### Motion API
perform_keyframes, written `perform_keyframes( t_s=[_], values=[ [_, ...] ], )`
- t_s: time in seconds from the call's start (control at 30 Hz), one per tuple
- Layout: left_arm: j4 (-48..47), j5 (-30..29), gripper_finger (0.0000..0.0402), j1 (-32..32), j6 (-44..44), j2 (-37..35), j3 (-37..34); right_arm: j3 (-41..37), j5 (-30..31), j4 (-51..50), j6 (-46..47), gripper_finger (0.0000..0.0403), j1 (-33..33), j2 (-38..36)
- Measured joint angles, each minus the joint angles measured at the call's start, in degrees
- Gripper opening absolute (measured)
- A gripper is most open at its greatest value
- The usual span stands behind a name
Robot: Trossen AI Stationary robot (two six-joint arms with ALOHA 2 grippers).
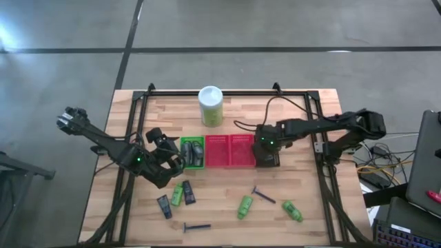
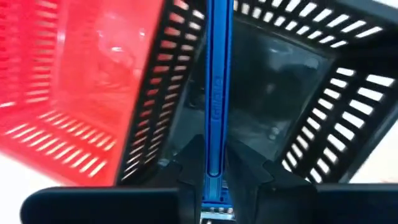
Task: Pick & Place Travel size toiletries
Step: Put the blue razor into the black bin
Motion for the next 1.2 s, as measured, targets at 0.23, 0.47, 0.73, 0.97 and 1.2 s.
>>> perform_keyframes(
  t_s=[0.23, 0.47, 0.73, 0.97, 1.2],
  values=[
    [0.0, 0.1, 0.0284, 0.0, -0.1, 0.0, 0.0, 0.1, -1.9, -0.4, 0.2, 0.008, 0.2, 2.5],
    [0.0, 0.6, 0.0284, 0.0, -0.1, 0.0, 0.0, 3.4, 0.9, -0.5, -2.0, 0.0168, 0.2, -0.6],
    [0.0, 13.3, 0.0284, 0.0, 1.1, 0.0, 0.0, 8.9, 5.1, -6.9, -5.4, 0.0253, 1.0, -4.1],
    [1.6, 37.0, 0.0284, -0.1, 5.2, 0.1, -0.4, 9.7, 5.0, -10.9, -6.2, 0.0291, 2.1, -4.4],
    [11.3, 47.3, 0.0284, -5.9, 12.3, 0.2, -8.0, 8.9, 4.7, -10.9, -3.9, 0.0306, 4.3, -4.4]
  ],
)
